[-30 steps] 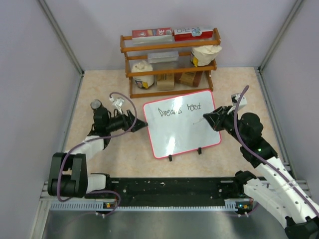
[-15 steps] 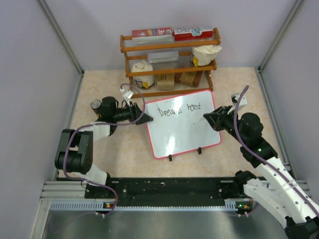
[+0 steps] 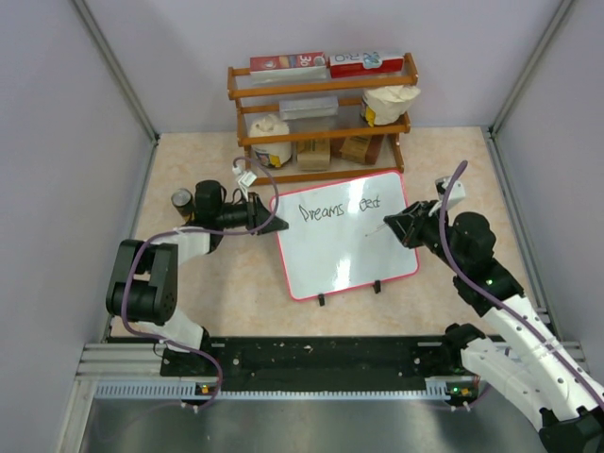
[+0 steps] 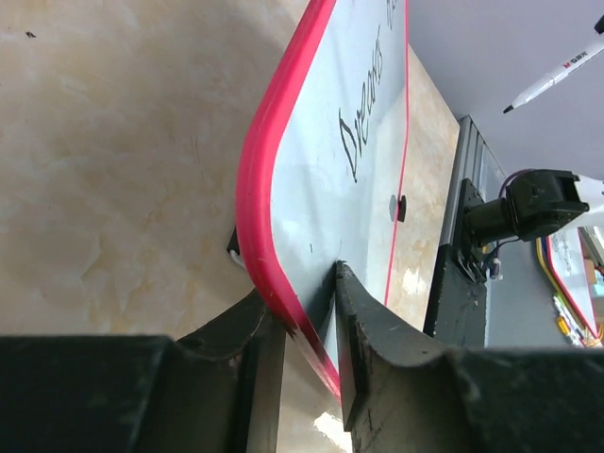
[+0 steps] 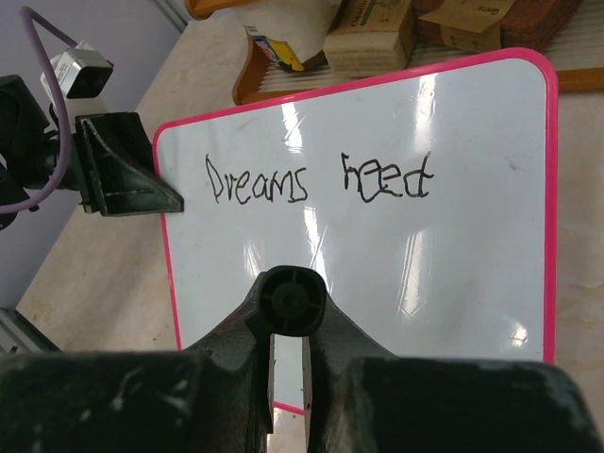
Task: Write a sentence on the whiteboard
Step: Hold the whiteboard at the center of the board.
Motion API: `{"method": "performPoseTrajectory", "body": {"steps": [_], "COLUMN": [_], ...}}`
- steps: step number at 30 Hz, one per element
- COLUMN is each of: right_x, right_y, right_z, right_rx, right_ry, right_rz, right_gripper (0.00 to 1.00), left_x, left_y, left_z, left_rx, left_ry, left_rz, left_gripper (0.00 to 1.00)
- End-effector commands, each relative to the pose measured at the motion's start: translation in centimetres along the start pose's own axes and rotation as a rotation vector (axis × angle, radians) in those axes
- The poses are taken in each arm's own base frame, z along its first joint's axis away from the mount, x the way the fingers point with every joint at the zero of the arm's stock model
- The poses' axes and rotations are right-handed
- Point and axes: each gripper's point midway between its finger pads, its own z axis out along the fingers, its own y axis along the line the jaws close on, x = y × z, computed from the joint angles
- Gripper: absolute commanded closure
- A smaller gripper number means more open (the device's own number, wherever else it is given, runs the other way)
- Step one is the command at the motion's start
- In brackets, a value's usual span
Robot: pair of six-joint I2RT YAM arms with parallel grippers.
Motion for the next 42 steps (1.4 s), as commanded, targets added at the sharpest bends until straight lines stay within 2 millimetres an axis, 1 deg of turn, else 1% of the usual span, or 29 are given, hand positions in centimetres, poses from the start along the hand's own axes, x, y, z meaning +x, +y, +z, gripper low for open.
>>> {"method": "performPoseTrajectory", "body": {"steps": [1, 2, 6, 8, 9, 10, 18, 22, 32, 38, 42], "right_x": [-0.7, -0.6, -0.6, -0.6, -0.6, -0.6, -0.9, -0.8, -0.7, -0.2, 0.0], "right_y": [0.1, 0.1, 0.0, 0.1, 0.0, 0.0, 0.6, 0.6, 0.2, -0.5, -0.5], "right_z": [0.1, 0.2, 0.2, 0.2, 0.2, 0.2, 0.3, 0.3, 0.5, 0.8, 1.0], "right_rx": [-0.013, -0.014, -0.016, -0.018, -0.017, -0.019, -0.046, -0.048, -0.035, -0.014, -0.020], "right_ry": [-0.031, -0.029, -0.030, -0.031, -0.033, -0.032, -0.040, -0.042, -0.051, -0.046, -0.040], "right_rz": [-0.015, -0.015, -0.020, -0.022, -0.025, -0.025, -0.025, -0.030, -0.036, -0.048, -0.055], "right_gripper": [1.00, 1.00, 1.00, 1.00, 1.00, 1.00, 1.00, 1.00, 1.00, 1.00, 1.00], "left_x": [-0.7, -0.7, -0.4, -0.4, -0.3, -0.4, -0.1, -0.1, 0.1, 0.0, 0.1], "left_y": [0.6, 0.6, 0.8, 0.8, 0.8, 0.8, 0.8, 0.8, 0.9, 1.0, 1.0], "left_z": [0.3, 0.3, 0.3, 0.2, 0.2, 0.2, 0.2, 0.2, 0.1, 0.0, -0.1], "left_rx": [-0.004, 0.000, -0.009, -0.009, -0.009, -0.012, -0.002, 0.000, -0.012, -0.030, -0.038], "left_ry": [0.007, 0.009, 0.020, 0.025, 0.026, 0.027, 0.034, 0.035, 0.036, 0.031, 0.022], "left_rz": [0.052, 0.054, 0.059, 0.060, 0.062, 0.064, 0.072, 0.077, 0.075, 0.075, 0.080], "left_gripper": [0.74, 0.79, 0.91, 0.95, 0.99, 1.00, 1.00, 1.00, 1.00, 1.00, 1.00]}}
